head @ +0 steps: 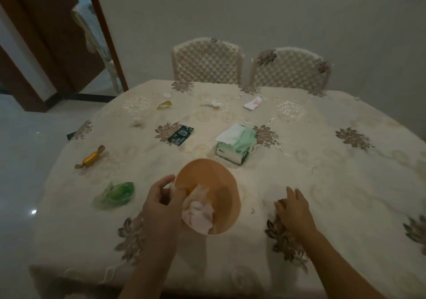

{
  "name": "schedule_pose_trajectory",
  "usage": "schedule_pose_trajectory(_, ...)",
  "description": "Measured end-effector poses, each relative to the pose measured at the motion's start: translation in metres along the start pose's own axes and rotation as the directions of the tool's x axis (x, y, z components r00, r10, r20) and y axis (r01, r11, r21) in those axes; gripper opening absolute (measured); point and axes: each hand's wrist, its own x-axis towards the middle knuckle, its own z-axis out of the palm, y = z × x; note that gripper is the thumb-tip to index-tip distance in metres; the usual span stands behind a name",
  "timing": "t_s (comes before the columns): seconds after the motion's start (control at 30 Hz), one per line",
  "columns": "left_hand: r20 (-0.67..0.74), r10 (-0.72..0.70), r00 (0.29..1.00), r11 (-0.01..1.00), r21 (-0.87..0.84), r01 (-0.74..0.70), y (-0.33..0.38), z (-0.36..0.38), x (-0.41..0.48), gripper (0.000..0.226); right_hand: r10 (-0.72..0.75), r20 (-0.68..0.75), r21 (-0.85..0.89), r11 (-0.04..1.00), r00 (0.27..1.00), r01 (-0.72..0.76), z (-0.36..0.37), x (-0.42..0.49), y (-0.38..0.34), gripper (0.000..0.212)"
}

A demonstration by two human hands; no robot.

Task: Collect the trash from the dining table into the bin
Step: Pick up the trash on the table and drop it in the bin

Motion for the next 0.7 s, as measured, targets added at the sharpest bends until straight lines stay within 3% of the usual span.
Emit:
schedule_pose_trajectory(0.1, -0.013, -0.029, 0.999, 1.000, -0.006, 0.029, -0.001, 0.003, 0.000, 0.025, 0.020, 0.012, -0.038, 0.999, 1.000, -0.019, 0.011, 0.003, 0.017, 0.056)
schedule_pose_trajectory(0.27, -0.020, -0.043, 0.999, 0.999, -0.008, 0.043, -0.002, 0.001, 0.002, 0.026, -0.109, -0.175, -0.063, 0.993, 0.979, 0.099, 0.021, 0.001, 0.028, 0.013)
schedule_pose_trajectory(0.4, -0.031, -0.034, 0.999, 0.999, 0.012, 0.034, -0.002, 0.000, -0.001, 0.024, -0.180, -0.186, -0.143, 0.978, 0.966, 0.155, 0.019, -0.003, 0.025, 0.010)
schedule_pose_trajectory(0.53, -0.028, -0.030, 0.999, 1.000, 0.002, 0.030, -0.001, -0.002, -0.005, 0.024, -0.154, -0.227, -0.062, 0.988, 0.962, 0.144, 0.019, 0.001, 0.020, 0.032)
schedule_pose_trajectory(0.7, -0.038, -0.023, 0.999, 1.000, 0.003, 0.024, 0.001, -0.002, -0.008, 0.024, -0.175, -0.173, -0.062, 0.984, 0.969, 0.167, 0.024, 0.004, 0.028, 0.013)
